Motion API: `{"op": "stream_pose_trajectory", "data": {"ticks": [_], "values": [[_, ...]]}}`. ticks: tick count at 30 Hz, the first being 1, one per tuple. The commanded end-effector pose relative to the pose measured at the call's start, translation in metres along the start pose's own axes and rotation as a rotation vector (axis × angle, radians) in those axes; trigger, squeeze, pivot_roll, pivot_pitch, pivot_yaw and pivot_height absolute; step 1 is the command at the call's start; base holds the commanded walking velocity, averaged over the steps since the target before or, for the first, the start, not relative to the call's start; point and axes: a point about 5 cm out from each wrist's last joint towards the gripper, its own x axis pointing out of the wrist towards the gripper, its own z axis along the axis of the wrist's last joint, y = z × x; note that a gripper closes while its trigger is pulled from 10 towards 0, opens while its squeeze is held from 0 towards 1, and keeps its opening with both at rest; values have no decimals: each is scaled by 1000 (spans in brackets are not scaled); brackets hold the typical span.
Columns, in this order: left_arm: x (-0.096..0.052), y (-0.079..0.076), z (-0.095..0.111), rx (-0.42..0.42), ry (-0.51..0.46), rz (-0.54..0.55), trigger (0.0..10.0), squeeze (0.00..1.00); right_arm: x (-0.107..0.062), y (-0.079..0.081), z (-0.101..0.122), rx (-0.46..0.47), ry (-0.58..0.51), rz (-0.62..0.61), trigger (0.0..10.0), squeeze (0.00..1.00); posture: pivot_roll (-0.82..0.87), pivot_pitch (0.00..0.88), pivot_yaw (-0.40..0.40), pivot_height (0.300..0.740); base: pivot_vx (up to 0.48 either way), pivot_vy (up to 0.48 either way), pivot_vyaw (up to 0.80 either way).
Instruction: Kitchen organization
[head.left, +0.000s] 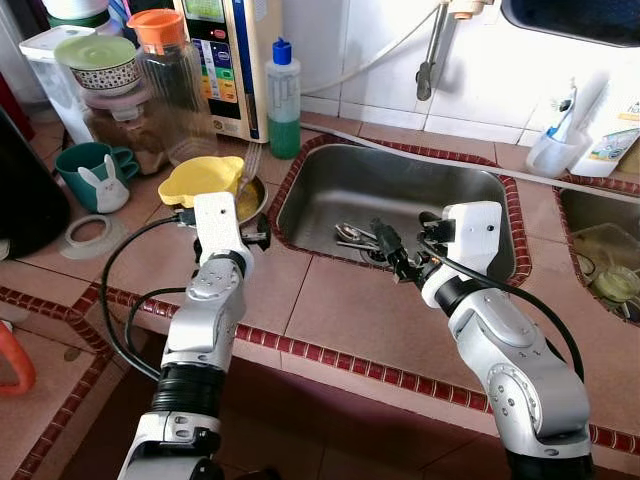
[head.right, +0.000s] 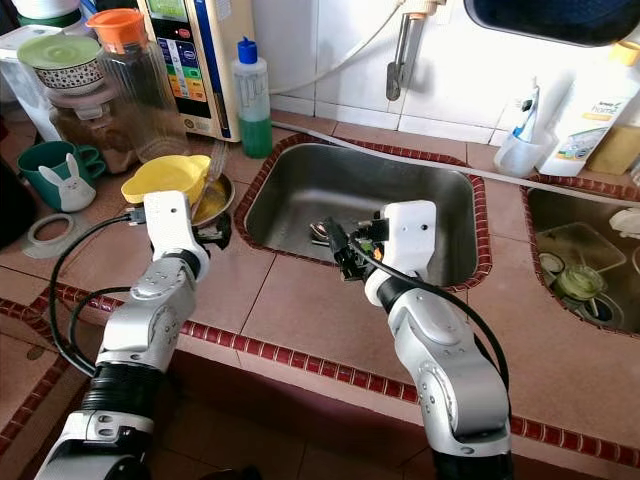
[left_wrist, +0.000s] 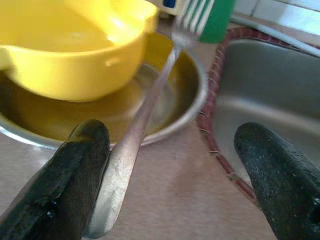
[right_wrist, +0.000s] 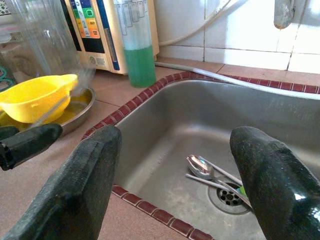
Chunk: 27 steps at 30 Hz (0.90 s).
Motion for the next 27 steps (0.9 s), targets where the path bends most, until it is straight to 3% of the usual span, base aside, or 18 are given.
{"op": "stream_pose_trajectory", "data": {"ticks": [1, 13, 14, 15, 16, 17, 18, 27], "values": [[0, -3, -2, -9, 27, -19, 10000, 0, 1, 0, 1, -11, 6, -6, 10000, 0, 68, 70, 24, 740, 0, 0, 0], [0, -1, -3, -36, 44, -13, 10000, 0, 1, -3, -1, -12, 11, -23, 10000, 0, 69, 67, 25, 740, 0, 0, 0], [0, -1, -4, -37, 48, -12, 9137, 0, 1, -3, -1, -12, 11, -24, 10000, 0, 66, 68, 25, 740, 0, 0, 0], [0, -1, -4, -42, 51, -10, 7216, 0, 1, -4, -1, -13, 11, -27, 10000, 0, 66, 68, 24, 740, 0, 0, 0], [0, -1, -5, -42, 52, -11, 6392, 0, 1, -4, -1, -13, 11, -28, 10000, 0, 65, 68, 24, 740, 0, 0, 0], [0, -1, -5, -42, 53, -17, 7686, 0, 1, -4, 0, -13, 11, -30, 10000, 0, 64, 68, 23, 740, 0, 0, 0], [-1, -2, -5, -40, 52, -20, 10000, 0, 1, -5, 0, -13, 9, -31, 10000, 0, 64, 68, 22, 740, 0, 0, 0], [0, -1, -6, -39, 56, -9, 10000, 0, 2, -6, 0, -11, 5, -34, 10000, 0, 65, 68, 21, 740, 0, 0, 0]]}}
